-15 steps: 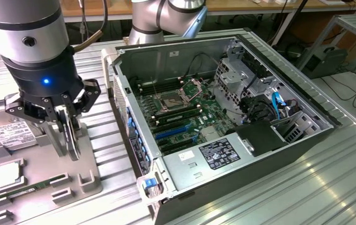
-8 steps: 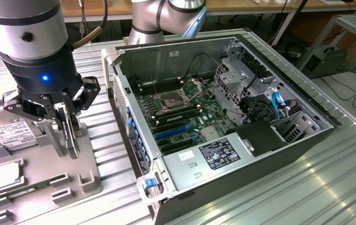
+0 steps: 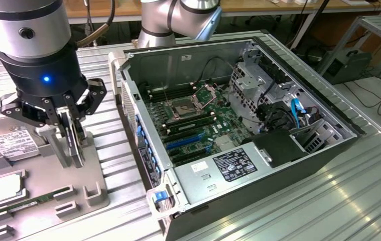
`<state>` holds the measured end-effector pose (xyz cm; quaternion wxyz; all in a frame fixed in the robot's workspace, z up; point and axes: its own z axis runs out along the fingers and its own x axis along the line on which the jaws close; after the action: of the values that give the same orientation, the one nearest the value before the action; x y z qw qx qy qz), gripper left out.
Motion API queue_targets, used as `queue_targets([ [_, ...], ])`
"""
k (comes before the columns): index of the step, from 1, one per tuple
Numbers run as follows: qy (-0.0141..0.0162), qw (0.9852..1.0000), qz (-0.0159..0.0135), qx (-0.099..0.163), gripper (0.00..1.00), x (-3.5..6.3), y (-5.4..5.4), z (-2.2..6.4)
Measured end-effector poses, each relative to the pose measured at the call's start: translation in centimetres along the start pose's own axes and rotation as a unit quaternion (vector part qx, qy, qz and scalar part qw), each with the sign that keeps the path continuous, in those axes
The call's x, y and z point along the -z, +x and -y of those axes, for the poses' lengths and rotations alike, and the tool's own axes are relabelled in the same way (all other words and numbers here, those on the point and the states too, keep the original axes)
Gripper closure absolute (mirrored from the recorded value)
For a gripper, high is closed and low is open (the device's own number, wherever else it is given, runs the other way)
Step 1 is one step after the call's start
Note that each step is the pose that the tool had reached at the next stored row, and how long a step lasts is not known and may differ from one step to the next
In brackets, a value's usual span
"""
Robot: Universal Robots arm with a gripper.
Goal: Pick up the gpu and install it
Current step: 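Pick up the gpu and move the gpu toward the slot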
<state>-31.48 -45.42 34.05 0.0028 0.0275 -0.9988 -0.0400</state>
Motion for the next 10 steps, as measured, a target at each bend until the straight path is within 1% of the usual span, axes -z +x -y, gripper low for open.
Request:
queue_targets([
  [7, -0.0002, 1.0, 0.0, 0.001, 0.72, 0.8, 0.0, -0.06],
  [8, -0.0001, 1.0, 0.0, 0.001, 0.72, 1.09, 0.0, -0.08],
  [10, 0.007, 1.0, -0.0003, 0.001, 0.72, 1.76, 0.0, -0.14],
])
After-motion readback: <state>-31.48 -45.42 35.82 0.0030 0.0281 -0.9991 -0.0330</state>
